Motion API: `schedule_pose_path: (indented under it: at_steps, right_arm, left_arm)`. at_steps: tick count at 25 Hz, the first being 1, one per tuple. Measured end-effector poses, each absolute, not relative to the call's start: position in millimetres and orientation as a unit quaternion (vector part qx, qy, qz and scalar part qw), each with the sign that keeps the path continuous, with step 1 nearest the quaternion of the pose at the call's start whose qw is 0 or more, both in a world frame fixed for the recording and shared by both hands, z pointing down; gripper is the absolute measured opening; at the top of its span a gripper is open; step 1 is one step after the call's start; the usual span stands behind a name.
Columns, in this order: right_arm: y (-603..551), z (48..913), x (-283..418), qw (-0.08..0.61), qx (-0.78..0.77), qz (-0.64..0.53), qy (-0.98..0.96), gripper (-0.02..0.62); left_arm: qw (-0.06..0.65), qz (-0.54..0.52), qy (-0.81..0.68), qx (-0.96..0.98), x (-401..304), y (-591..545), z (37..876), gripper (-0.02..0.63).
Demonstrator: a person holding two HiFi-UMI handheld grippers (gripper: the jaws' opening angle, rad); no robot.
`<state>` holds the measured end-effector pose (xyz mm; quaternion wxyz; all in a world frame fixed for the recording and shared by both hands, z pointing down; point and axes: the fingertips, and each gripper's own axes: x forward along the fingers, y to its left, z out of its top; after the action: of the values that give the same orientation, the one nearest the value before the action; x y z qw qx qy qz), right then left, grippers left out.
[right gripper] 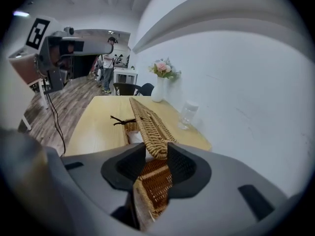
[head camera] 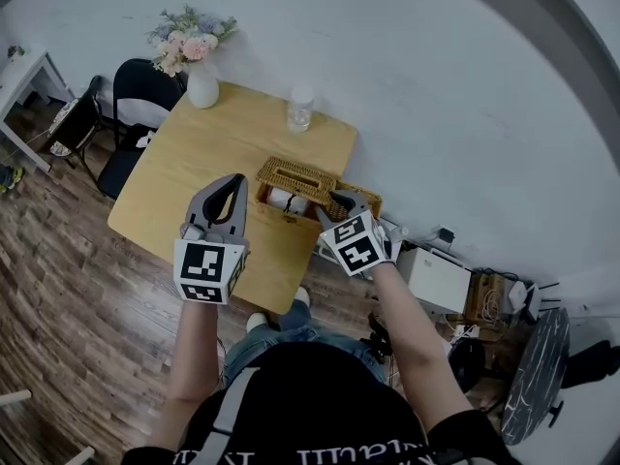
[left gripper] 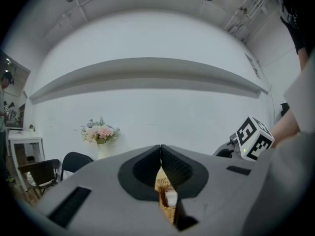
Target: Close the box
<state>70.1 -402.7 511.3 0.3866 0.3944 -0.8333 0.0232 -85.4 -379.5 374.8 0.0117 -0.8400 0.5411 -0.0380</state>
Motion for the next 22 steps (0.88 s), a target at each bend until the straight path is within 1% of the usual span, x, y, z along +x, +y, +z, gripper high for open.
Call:
schedule_pose_path:
  at_steps: [7,13,15,19,22]
  right_arm:
    - [-388.2,542.5,64.1,0.441,0.383,-0.018,-0.812,0.153]
    - [-383.6,569.1,60.7,0.472,0.378,-0.009,-0.796,0.170]
    - [-382.1,575.5,60.5,0.468,0.385,0.013,-0.796,0.177]
    - [-384.1,573.5,58.0,0.420,0.414,0.082,-0.803,0.190]
    - [-386.6,573.1,55.9,0.417,0.427,0.087,-0.798,0.190]
  left_arm:
    - [0.008,-0.032,0.541,-0.840,-91.5,-368.9,378.9,0.012]
    - [0.004,-0.025,0.540,-0.841,-94.2,-364.3,381.4,0.014]
    - [0.003,-0.025,0.538,-0.842,-93.2,-361.1,381.8,0.012]
    - [0.002,-0.023,0.537,-0.843,-96.0,-355.3,380.9,0.012]
    - [0.001,-0.023,0.537,-0.843,-100.7,-352.1,381.5,0.012]
